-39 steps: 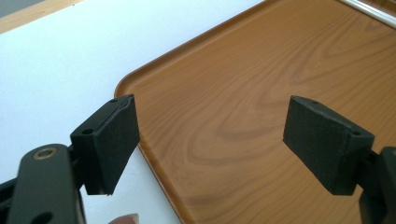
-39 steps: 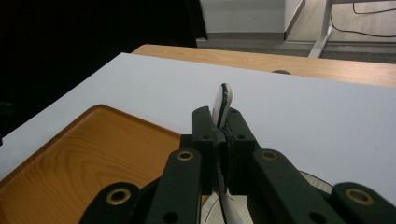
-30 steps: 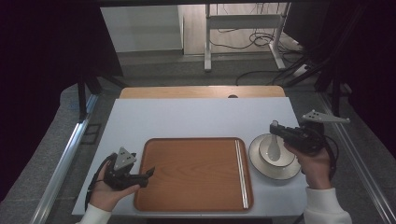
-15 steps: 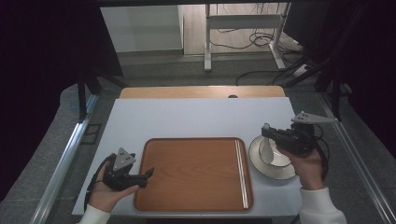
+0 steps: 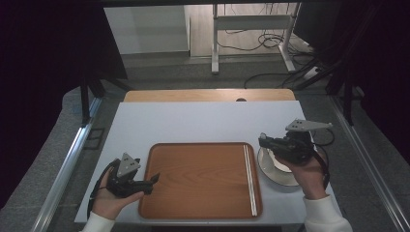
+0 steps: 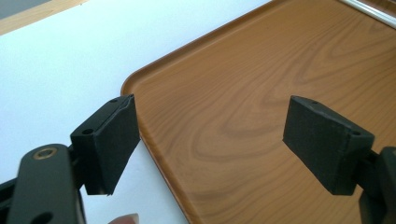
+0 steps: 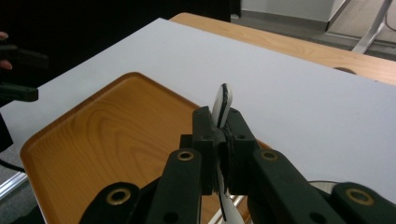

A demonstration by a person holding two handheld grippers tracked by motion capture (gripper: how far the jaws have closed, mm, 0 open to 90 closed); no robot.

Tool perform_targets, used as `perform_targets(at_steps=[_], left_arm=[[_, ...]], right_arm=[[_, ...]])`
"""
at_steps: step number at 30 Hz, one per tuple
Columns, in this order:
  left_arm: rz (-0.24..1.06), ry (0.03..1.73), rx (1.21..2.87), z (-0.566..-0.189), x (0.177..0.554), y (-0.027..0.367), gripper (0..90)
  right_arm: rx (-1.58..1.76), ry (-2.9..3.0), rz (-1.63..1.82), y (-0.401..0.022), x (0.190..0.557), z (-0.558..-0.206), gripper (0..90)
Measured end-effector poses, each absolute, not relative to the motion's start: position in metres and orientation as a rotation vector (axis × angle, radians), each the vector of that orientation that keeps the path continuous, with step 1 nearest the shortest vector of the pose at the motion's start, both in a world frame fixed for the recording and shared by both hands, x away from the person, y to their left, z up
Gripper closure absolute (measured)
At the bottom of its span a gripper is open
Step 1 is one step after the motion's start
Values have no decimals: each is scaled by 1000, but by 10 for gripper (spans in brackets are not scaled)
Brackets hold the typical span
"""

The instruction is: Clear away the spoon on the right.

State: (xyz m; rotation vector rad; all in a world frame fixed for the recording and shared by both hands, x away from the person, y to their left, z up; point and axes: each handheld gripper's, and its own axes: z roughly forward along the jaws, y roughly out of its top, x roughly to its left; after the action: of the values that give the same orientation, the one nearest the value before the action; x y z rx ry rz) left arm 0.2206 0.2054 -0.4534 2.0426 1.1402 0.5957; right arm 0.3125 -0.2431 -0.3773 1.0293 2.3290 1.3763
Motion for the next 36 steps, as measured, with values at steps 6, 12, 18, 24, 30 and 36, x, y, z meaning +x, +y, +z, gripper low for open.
perform_targets(at_steps=[6, 12, 18, 24, 30, 36], left_arm=[[597, 1139, 2042, -453, 221, 205, 180], [596, 1142, 2042, -454, 221, 205, 180], [594, 1137, 2046, -454, 221, 204, 180], [593, 1136, 2047, -454, 221, 204, 180], [592, 1135, 2047, -454, 221, 204, 180], [591, 1134, 2054, -455, 221, 204, 180]], right_arm=[[1006, 2373, 1350, -232, 312, -382, 849], [975, 2429, 1311, -220, 310, -388, 849], [950, 2473, 1281, -210, 310, -394, 849], [924, 2527, 1238, -199, 309, -403, 848], [912, 2579, 1191, -187, 308, -413, 849], [887, 2626, 1136, -177, 307, -421, 848]])
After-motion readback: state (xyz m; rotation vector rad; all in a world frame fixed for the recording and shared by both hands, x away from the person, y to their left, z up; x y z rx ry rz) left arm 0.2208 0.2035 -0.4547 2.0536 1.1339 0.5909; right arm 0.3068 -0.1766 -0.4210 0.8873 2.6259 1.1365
